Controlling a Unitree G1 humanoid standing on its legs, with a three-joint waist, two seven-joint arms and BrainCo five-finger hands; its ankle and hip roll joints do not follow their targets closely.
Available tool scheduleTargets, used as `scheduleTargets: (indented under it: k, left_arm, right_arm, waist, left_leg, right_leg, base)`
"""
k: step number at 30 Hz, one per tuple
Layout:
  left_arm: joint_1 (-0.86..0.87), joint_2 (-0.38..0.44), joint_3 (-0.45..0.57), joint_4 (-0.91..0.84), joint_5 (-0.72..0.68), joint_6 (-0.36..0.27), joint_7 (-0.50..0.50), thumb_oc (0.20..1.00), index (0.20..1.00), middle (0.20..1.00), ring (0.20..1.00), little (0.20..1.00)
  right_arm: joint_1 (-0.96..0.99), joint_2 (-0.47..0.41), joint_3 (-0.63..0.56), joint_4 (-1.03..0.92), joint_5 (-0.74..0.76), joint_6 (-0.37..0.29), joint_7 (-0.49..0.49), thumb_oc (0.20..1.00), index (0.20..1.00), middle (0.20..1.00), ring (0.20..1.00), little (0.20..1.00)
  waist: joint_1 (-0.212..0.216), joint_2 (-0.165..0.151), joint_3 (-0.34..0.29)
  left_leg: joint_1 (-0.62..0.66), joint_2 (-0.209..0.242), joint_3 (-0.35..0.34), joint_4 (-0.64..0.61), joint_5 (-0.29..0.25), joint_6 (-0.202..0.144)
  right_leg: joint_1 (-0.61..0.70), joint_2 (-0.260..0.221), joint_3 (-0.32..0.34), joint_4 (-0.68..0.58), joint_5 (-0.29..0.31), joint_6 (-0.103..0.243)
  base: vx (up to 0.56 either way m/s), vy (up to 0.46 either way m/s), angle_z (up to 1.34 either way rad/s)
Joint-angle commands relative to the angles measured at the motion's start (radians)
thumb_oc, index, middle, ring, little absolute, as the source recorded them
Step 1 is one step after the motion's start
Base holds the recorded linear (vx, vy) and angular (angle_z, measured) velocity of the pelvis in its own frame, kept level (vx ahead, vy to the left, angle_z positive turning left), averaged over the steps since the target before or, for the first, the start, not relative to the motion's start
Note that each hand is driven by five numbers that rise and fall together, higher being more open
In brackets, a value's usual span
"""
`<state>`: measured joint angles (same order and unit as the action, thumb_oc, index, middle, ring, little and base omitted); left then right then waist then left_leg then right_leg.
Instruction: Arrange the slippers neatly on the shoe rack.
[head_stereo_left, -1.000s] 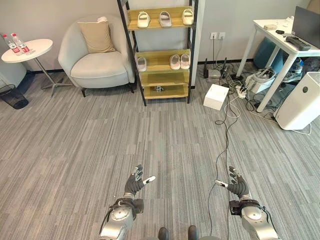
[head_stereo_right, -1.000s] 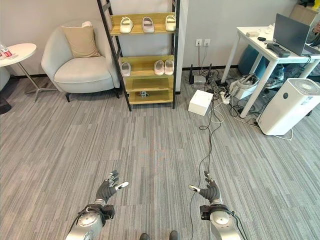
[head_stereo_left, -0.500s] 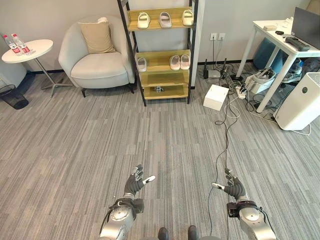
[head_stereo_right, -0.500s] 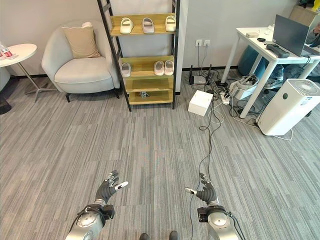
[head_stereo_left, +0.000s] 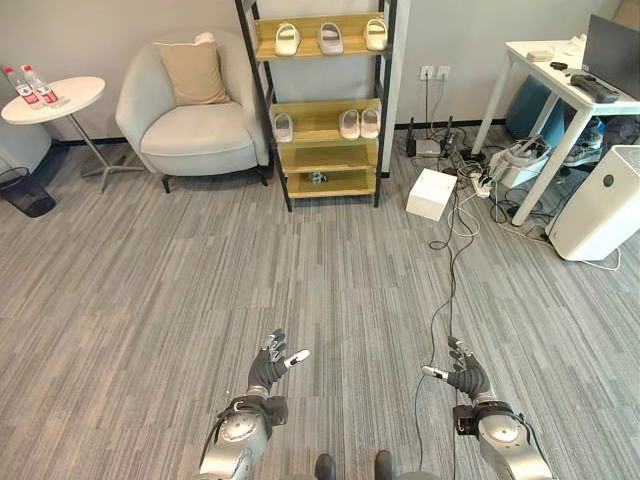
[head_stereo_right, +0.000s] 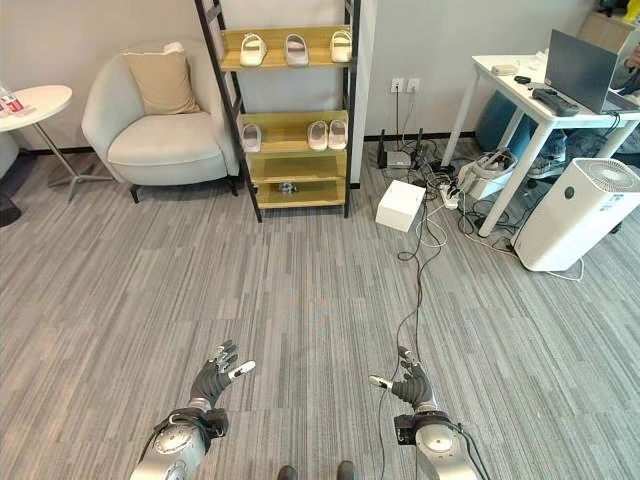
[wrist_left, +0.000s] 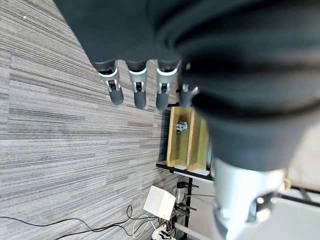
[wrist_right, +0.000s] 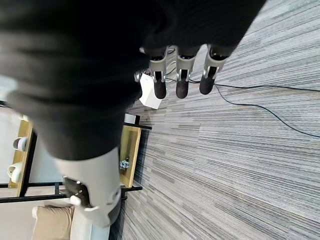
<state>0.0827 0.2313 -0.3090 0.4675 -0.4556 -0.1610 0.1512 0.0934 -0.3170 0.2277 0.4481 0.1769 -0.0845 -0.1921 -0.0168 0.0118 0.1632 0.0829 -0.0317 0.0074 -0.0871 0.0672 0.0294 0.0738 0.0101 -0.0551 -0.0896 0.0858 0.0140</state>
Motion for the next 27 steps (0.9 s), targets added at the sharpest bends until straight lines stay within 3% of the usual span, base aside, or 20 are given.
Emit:
scheduleTargets:
  k: [1, 5, 6, 7, 9, 10, 12, 13, 15, 16, 17, 20, 24, 25, 26, 27]
  left_arm:
    - [-0.041, 0.018, 0.020, -0.021, -0.010, -0.037, -0.012, 1.000, 1.000, 1.000, 1.000, 1.000]
    - [-0.017, 0.031, 0.042, -0.010, 0.002, -0.033, -0.009, 1.000, 1.000, 1.000, 1.000, 1.000]
    - [-0.010, 0.046, 0.053, -0.006, 0.013, -0.033, -0.005, 1.000, 1.000, 1.000, 1.000, 1.000]
    - [-0.010, 0.046, 0.053, -0.006, 0.013, -0.033, -0.005, 1.000, 1.000, 1.000, 1.000, 1.000]
    - [-0.005, 0.056, 0.066, 0.006, 0.029, -0.034, -0.002, 1.000, 1.000, 1.000, 1.000, 1.000]
    - [-0.007, 0.058, 0.071, 0.019, 0.041, -0.034, -0.003, 1.000, 1.000, 1.000, 1.000, 1.000]
    - [-0.019, 0.063, 0.074, 0.037, 0.057, -0.035, -0.001, 1.000, 1.000, 1.000, 1.000, 1.000]
    - [-0.020, 0.064, 0.073, 0.033, 0.061, -0.037, -0.002, 1.000, 1.000, 1.000, 1.000, 1.000]
    - [-0.030, 0.069, 0.066, 0.021, 0.077, -0.041, -0.006, 1.000, 1.000, 1.000, 1.000, 1.000]
    - [-0.030, 0.069, 0.066, 0.021, 0.077, -0.041, -0.006, 1.000, 1.000, 1.000, 1.000, 1.000]
    - [-0.045, 0.061, 0.068, 0.023, 0.071, -0.041, 0.003, 1.000, 1.000, 1.000, 1.000, 1.000]
    - [-0.080, 0.050, 0.058, 0.023, 0.055, -0.050, 0.003, 1.000, 1.000, 1.000, 1.000, 1.000]
    - [-0.088, 0.028, 0.042, 0.040, 0.051, -0.053, 0.004, 1.000, 1.000, 1.000, 1.000, 1.000]
    - [-0.094, 0.014, 0.032, 0.054, 0.044, -0.055, 0.002, 1.000, 1.000, 1.000, 1.000, 1.000]
    - [-0.094, 0.014, 0.032, 0.054, 0.044, -0.055, 0.002, 1.000, 1.000, 1.000, 1.000, 1.000]
    - [-0.097, 0.012, 0.026, 0.065, 0.042, -0.054, -0.001, 1.000, 1.000, 1.000, 1.000, 1.000]
  right_arm:
    - [-0.050, -0.013, 0.002, -0.007, 0.000, -0.037, 0.008, 1.000, 1.000, 1.000, 1.000, 1.000]
    - [-0.062, -0.021, -0.011, -0.010, -0.009, -0.035, 0.001, 1.000, 1.000, 1.000, 1.000, 1.000]
    - [-0.072, -0.026, -0.018, -0.024, -0.019, -0.033, -0.004, 1.000, 1.000, 1.000, 1.000, 1.000]
    - [-0.072, -0.026, -0.018, -0.024, -0.019, -0.033, -0.004, 1.000, 1.000, 1.000, 1.000, 1.000]
    - [-0.081, -0.023, -0.016, -0.025, -0.034, -0.027, -0.006, 1.000, 1.000, 1.000, 1.000, 1.000]
    - [-0.085, -0.022, -0.014, -0.029, -0.042, -0.024, -0.003, 1.000, 1.000, 1.000, 1.000, 1.000]
    - [-0.085, -0.019, -0.013, -0.037, -0.047, -0.025, 0.000, 1.000, 1.000, 1.000, 1.000, 1.000]
    - [-0.084, -0.019, -0.012, -0.040, -0.043, -0.026, 0.002, 1.000, 1.000, 1.000, 1.000, 1.000]
    - [-0.076, -0.011, -0.009, -0.047, -0.020, -0.026, 0.010, 1.000, 1.000, 1.000, 1.000, 1.000]
    - [-0.076, -0.011, -0.009, -0.047, -0.020, -0.026, 0.010, 1.000, 1.000, 1.000, 1.000, 1.000]
    - [-0.092, -0.003, 0.004, -0.031, -0.004, -0.024, 0.011, 1.000, 1.000, 1.000, 1.000, 1.000]
    - [-0.103, -0.001, 0.014, -0.034, 0.000, -0.026, 0.011, 1.000, 1.000, 1.000, 1.000, 1.000]
    - [-0.092, 0.001, 0.022, -0.042, 0.005, -0.032, 0.015, 1.000, 1.000, 1.000, 1.000, 1.000]
    - [-0.088, -0.012, 0.036, -0.047, 0.000, -0.039, 0.025, 1.000, 1.000, 1.000, 1.000, 1.000]
    - [-0.088, -0.012, 0.036, -0.047, 0.000, -0.039, 0.025, 1.000, 1.000, 1.000, 1.000, 1.000]
    - [-0.084, -0.021, 0.046, -0.058, 0.004, -0.044, 0.036, 1.000, 1.000, 1.000, 1.000, 1.000]
  waist:
    - [0.004, -0.030, 0.018]
    - [0.007, -0.035, 0.023]
    - [0.010, -0.030, 0.045]
    - [0.011, -0.030, 0.043]
    - [0.016, -0.026, 0.063]
    - [0.012, -0.027, 0.077]
    - [0.010, -0.025, 0.103]
    - [0.012, -0.023, 0.105]
    - [0.015, -0.019, 0.118]
    - [0.015, -0.018, 0.119]
    - [0.015, -0.020, 0.117]
    - [0.006, -0.026, 0.108]
    - [-0.009, -0.021, 0.082]
    - [-0.017, -0.011, 0.068]
    - [-0.018, -0.011, 0.068]
    - [-0.018, -0.006, 0.061]
  left_leg:
    - [0.038, -0.032, -0.071, 0.000, -0.205, 0.037]
    - [0.029, -0.043, -0.080, 0.000, -0.213, 0.051]
    - [0.018, -0.043, -0.077, 0.013, -0.219, 0.063]
    - [0.015, -0.044, -0.076, 0.014, -0.220, 0.063]
    - [0.012, -0.049, -0.070, 0.030, -0.232, 0.072]
    - [0.018, -0.056, -0.068, 0.039, -0.239, 0.079]
    - [0.036, -0.057, -0.067, 0.042, -0.250, 0.084]
    - [0.048, -0.053, -0.061, 0.033, -0.253, 0.082]
    - [0.090, -0.034, -0.038, 0.008, -0.261, 0.067]
    - [0.093, -0.032, -0.038, 0.007, -0.262, 0.066]
    - [0.109, -0.023, -0.022, 0.001, -0.266, 0.052]
    - [0.125, -0.021, -0.019, 0.010, -0.297, 0.036]
    - [0.152, 0.005, -0.021, 0.049, -0.327, 0.009]
    - [0.132, 0.023, -0.025, 0.148, -0.309, -0.018]
    - [0.132, 0.023, -0.025, 0.149, -0.309, -0.018]
    - [0.100, 0.031, -0.026, 0.272, -0.243, -0.046]
  right_leg:
    - [0.070, -0.045, -0.015, 0.002, -0.216, 0.056]
    - [0.068, -0.056, -0.021, 0.002, -0.209, 0.066]
    - [-0.002, -0.063, -0.022, 0.135, -0.233, 0.079]
    - [-0.008, -0.064, -0.021, 0.142, -0.236, 0.079]
    - [-0.084, -0.077, -0.031, 0.296, -0.250, 0.107]
    - [-0.125, -0.088, -0.031, 0.388, -0.238, 0.125]
    - [-0.185, -0.098, -0.029, 0.491, -0.217, 0.125]
    - [-0.196, -0.100, -0.043, 0.467, -0.219, 0.116]
    - [-0.191, -0.080, -0.095, 0.262, -0.181, 0.103]
    - [-0.186, -0.077, -0.095, 0.254, -0.177, 0.102]
    - [-0.203, -0.057, -0.103, 0.131, -0.144, 0.116]
    - [-0.189, -0.043, -0.080, 0.033, -0.127, 0.114]
    - [-0.155, -0.030, -0.076, 0.054, -0.130, 0.078]
    - [-0.128, -0.019, -0.073, 0.065, -0.153, 0.053]
    - [-0.129, -0.019, -0.073, 0.065, -0.153, 0.053]
    - [-0.080, -0.004, -0.064, 0.058, -0.180, 0.026]
  base:
    - [0.10, 0.099, 0.01]
    - [0.08, 0.125, 0.00]
    - [0.01, 0.116, 0.04]
    - [0.01, 0.170, -0.07]
    - [0.02, 0.123, -0.15]
    - [0.06, 0.125, -0.15]
    - [0.11, 0.075, 0.00]
    - [0.25, -0.055, 0.05]
    - [0.24, -0.112, -0.12]
    - [0.24, -0.163, -0.27]
    - [0.18, -0.126, -0.40]
    - [0.34, -0.233, -0.20]
    - [0.39, -0.256, 0.13]
    - [0.42, -0.280, 0.33]
    - [0.57, -0.368, 0.56]
    - [0.39, -0.257, 0.40]
